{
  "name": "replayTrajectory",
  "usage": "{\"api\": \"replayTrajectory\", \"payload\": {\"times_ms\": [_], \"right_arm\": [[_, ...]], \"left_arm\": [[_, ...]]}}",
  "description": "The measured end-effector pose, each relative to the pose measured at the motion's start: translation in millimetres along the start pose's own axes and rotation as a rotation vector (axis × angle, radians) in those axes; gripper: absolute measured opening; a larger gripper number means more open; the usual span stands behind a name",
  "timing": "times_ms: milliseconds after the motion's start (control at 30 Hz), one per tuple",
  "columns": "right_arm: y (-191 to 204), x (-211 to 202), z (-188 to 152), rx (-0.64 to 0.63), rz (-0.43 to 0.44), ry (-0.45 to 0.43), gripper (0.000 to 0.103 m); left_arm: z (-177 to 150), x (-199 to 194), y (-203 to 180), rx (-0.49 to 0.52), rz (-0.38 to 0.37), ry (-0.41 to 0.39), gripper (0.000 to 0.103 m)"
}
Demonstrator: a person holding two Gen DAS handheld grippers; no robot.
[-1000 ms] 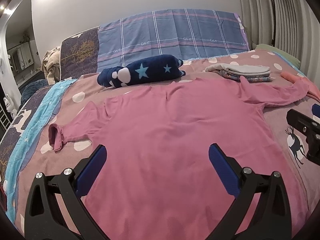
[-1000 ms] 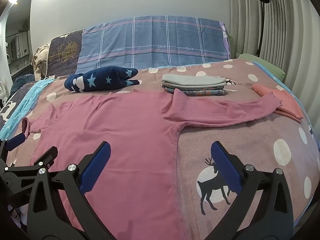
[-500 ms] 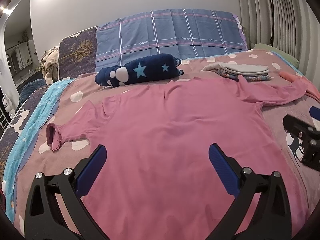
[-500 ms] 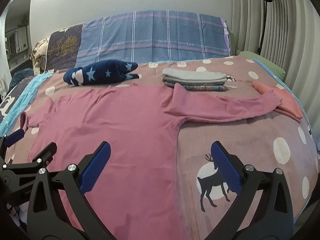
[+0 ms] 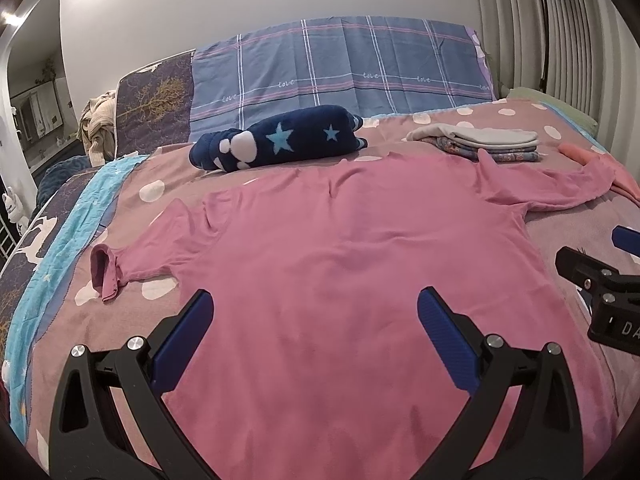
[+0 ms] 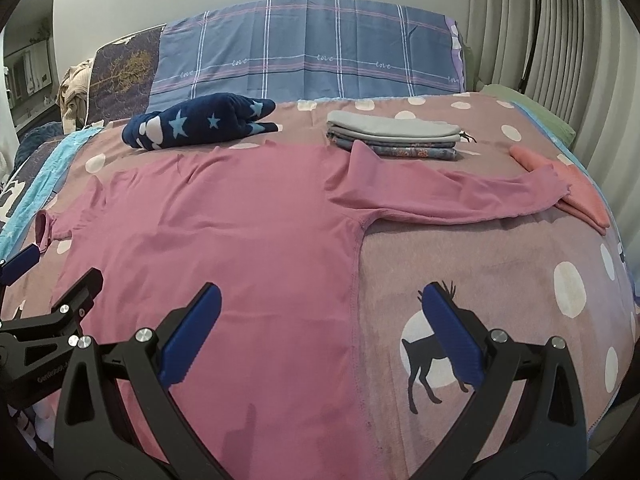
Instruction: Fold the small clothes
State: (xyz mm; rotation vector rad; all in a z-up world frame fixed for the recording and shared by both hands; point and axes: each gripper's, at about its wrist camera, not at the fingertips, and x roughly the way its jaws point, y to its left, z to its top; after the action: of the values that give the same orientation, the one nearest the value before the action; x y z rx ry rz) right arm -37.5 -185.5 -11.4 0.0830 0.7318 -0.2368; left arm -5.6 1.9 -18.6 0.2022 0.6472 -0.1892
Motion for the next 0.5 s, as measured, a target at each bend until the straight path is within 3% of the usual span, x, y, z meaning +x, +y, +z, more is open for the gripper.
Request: {"api": "replayTrajectory", "payload": {"times_ms": [500], "right_arm": [[-1.7, 3.1, -2.6, 0.006, -0.002, 0.014, 0.101]], "left_arm": [[-4.2, 5.6, 0.0, 0.003, -0.014, 0.02, 0.102]]}}
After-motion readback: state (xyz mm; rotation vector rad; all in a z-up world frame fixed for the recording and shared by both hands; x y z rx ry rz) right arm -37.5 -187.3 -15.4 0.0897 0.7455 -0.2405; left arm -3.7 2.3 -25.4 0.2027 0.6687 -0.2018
